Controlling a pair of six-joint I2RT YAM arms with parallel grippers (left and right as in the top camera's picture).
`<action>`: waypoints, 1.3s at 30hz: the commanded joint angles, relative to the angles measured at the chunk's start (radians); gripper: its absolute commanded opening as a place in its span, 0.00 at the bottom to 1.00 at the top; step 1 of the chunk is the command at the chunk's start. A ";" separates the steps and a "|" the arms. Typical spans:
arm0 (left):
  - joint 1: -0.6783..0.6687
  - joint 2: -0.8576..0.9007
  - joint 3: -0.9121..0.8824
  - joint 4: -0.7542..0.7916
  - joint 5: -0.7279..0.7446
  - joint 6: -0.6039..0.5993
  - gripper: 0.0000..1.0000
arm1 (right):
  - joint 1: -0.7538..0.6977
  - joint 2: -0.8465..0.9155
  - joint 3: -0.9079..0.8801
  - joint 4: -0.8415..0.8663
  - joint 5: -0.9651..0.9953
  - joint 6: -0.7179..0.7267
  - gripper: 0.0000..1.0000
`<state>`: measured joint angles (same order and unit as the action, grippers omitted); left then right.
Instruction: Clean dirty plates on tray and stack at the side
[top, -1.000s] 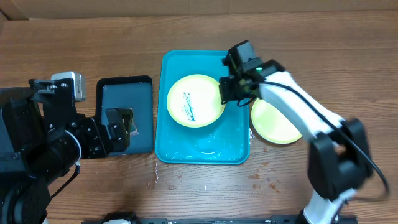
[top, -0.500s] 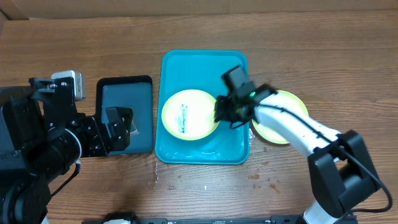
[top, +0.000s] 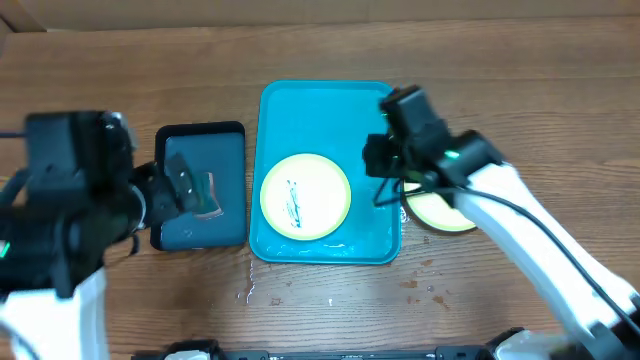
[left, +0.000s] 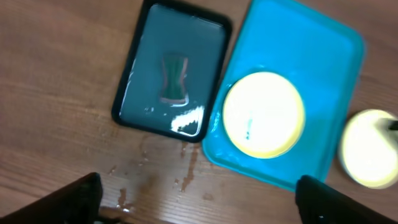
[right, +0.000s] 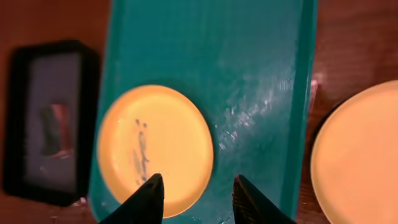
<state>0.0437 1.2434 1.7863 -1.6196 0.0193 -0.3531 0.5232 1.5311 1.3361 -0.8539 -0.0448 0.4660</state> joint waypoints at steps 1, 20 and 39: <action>0.002 0.057 -0.148 0.072 -0.056 -0.067 0.91 | -0.004 -0.101 0.023 -0.035 -0.007 -0.029 0.42; 0.002 0.665 -0.482 0.586 -0.112 -0.073 0.39 | -0.002 -0.126 0.018 -0.176 -0.019 -0.029 0.45; 0.001 0.684 -0.214 0.371 -0.161 -0.069 0.04 | -0.002 -0.126 0.018 -0.177 -0.020 -0.029 0.45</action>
<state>0.0460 1.9717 1.5311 -1.2385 -0.1173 -0.4198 0.5186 1.4059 1.3537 -1.0344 -0.0635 0.4438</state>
